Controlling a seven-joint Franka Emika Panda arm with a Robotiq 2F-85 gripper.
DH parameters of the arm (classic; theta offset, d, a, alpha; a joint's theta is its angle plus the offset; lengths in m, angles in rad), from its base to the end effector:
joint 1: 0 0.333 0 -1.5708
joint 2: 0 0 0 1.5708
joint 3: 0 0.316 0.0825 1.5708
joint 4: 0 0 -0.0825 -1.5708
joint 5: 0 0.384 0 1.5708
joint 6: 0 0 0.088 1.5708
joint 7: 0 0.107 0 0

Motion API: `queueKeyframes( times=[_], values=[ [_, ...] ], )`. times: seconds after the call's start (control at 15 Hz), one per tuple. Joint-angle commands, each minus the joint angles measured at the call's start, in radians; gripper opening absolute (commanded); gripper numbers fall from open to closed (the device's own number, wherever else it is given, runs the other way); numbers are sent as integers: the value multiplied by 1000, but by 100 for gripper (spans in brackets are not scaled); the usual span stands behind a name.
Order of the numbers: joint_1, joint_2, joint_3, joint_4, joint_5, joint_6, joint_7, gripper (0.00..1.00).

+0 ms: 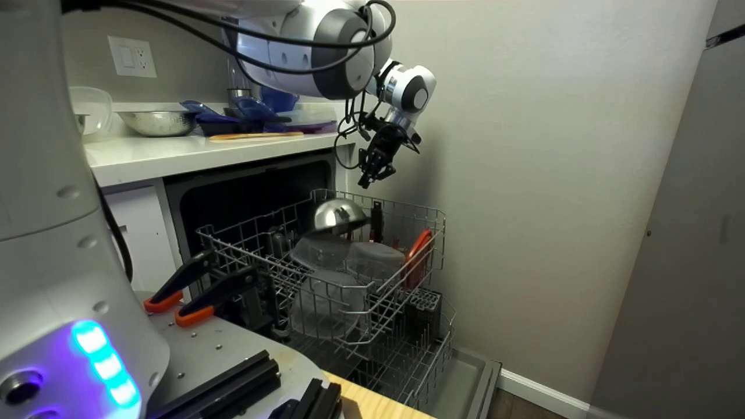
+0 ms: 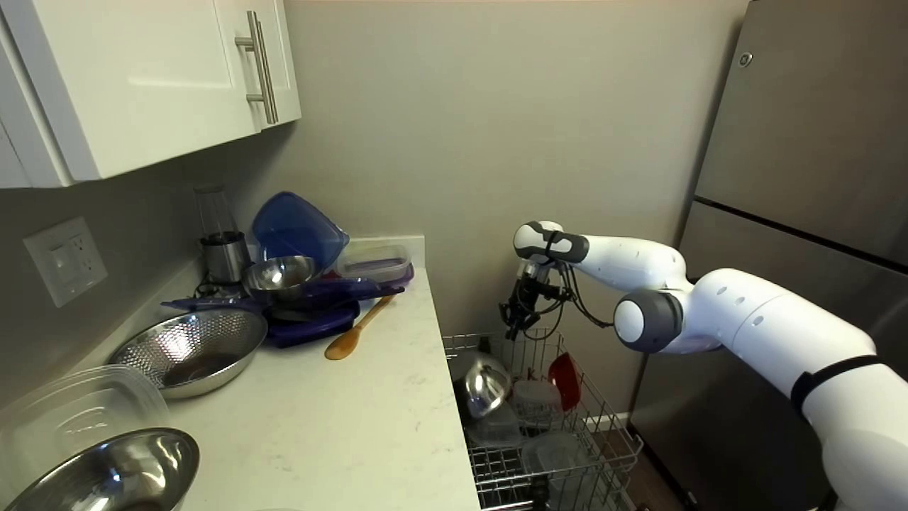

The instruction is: Transfer the silver bowl to the dishwasher

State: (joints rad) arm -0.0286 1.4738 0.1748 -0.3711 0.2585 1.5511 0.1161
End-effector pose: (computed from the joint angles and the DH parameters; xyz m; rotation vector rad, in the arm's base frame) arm 0.7697 0.0530 0.1415 -2.6881 0.1819 0.4355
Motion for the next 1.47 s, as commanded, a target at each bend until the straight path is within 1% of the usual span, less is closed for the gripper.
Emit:
queueKeyframes(
  times=[0.0,0.2,0.33,0.4,0.47,0.53,0.67,1.0,1.07,1.4],
  values=[
    [10,-27,-46,-16,-49,-43,44,46],
    [17,-33,-66,-15,-72,-60,54,66],
    [25,-37,-75,-19,-84,-62,57,77],
    [31,-38,-81,-20,-91,-63,61,84],
    [37,-39,-86,-20,-98,-65,66,90],
    [43,-41,-89,-21,-104,-71,64,97],
    [58,-44,-94,-23,-114,-86,60,100],
    [85,-50,-109,-19,-132,-102,65,100],
    [76,-29,-93,-13,-116,-65,42,100],
    [82,-31,-99,-13,-119,-65,44,100]
  ],
)
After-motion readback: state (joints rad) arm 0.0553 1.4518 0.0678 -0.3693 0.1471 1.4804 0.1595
